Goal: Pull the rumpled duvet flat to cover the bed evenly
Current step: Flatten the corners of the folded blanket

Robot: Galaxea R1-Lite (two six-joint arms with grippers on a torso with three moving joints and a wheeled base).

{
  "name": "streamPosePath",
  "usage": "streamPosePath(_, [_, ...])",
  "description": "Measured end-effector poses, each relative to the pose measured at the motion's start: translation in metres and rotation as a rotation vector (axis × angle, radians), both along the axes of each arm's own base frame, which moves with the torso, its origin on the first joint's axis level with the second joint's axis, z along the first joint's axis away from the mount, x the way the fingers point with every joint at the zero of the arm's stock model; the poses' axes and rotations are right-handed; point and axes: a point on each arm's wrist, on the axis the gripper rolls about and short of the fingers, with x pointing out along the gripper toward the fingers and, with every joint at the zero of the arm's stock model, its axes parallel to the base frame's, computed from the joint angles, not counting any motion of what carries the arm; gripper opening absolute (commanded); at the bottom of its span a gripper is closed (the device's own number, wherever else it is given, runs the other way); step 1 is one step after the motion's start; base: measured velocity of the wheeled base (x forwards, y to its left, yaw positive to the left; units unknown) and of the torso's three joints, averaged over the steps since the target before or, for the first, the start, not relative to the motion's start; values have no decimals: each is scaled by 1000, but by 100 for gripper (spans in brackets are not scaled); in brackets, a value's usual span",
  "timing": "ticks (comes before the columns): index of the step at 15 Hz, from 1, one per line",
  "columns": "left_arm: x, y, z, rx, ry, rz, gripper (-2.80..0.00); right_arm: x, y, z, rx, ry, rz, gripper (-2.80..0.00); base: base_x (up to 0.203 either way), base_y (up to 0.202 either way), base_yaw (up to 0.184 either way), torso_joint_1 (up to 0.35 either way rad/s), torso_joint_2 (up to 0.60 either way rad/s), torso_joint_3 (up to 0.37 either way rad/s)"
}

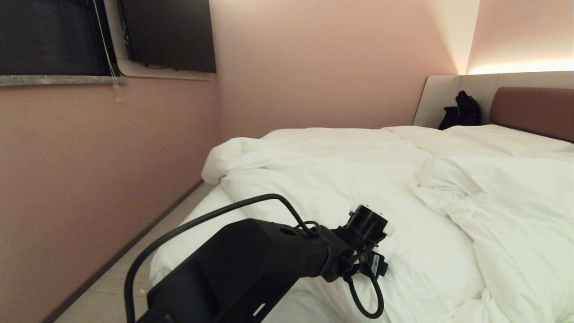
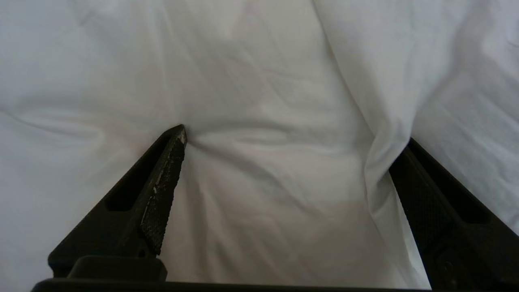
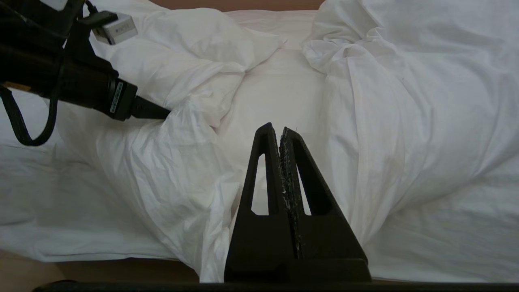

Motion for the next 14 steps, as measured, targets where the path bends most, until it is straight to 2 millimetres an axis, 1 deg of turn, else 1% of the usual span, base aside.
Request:
streamPosePath(3, [2, 0, -24, 36, 29, 2, 0, 0, 0, 0, 1, 0, 0, -280, 0, 0, 0, 0, 0, 0])
streamPosePath(5, [4, 1, -34, 49, 40, 4, 0, 0, 0, 0, 1, 0, 0, -280, 0, 0, 0, 0, 0, 0])
streamPosePath(6, [4, 1, -39, 54, 44, 4, -280, 0, 0, 0, 1, 0, -1, -280, 0, 0, 0, 0, 0, 0])
streamPosePath(9, [5, 2, -50, 70, 57, 9, -280, 0, 0, 0, 1, 0, 0, -280, 0, 0, 0, 0, 0, 0])
streamPosePath(14, [5, 2, -51, 63, 65, 23, -280, 0, 0, 0, 0, 0, 0, -280, 0, 0, 0, 0, 0, 0])
